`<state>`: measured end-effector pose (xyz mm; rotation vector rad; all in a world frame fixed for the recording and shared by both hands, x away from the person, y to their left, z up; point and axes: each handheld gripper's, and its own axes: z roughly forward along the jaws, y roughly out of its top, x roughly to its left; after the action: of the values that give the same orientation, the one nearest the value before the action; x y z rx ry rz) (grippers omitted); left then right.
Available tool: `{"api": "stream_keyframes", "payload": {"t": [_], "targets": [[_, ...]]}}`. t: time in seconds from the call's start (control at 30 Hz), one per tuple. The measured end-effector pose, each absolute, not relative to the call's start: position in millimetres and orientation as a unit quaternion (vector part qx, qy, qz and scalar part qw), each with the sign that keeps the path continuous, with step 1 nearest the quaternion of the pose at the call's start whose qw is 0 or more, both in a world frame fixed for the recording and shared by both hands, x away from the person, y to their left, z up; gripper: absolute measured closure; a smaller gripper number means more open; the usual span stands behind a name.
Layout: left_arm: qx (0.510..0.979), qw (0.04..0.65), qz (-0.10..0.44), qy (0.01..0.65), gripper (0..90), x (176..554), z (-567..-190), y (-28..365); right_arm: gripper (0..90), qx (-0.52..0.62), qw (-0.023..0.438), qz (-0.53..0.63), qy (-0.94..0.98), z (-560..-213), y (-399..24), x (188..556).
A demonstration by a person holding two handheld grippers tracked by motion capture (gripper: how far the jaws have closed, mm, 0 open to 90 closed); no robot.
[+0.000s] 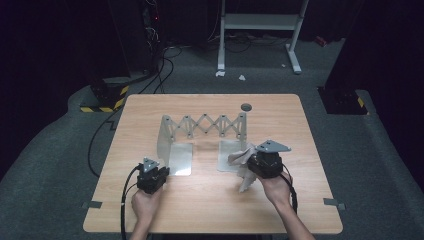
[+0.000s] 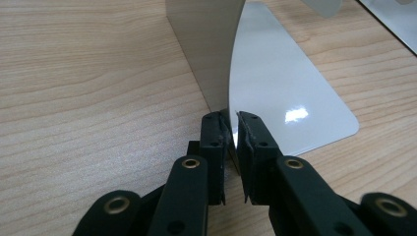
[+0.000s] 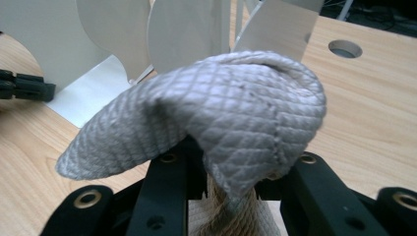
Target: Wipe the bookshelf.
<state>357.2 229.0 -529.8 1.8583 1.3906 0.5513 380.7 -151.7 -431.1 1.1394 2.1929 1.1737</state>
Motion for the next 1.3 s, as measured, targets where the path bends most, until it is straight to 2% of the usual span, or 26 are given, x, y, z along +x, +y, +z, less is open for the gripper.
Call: {"api": "stream_keyframes", "payload": {"t": [0.5,0.93,1.13,1.3], "targets": [[0.722,0.369,0.215,0.544,80.2,357.3,-529.9,228.7,73.9,0.48,0.194,0.369,0.772,-471.0,-205.6,389.5],[0.722,0.367,0.219,0.544,79.6,359.6,-529.9,228.5,73.5,0.54,0.206,0.301,0.758,-501.8,-241.8,417.6],[0.723,0.367,0.218,0.543,79.5,360.3,-529.8,228.4,63.1,0.539,0.185,0.3,0.765,-506.5,-242.2,421.1],[0.723,0.367,0.218,0.543,79.4,360.3,-529.9,228.4,49.5,0.525,0.179,0.311,0.772,-502.8,-239.1,415.0]]}}
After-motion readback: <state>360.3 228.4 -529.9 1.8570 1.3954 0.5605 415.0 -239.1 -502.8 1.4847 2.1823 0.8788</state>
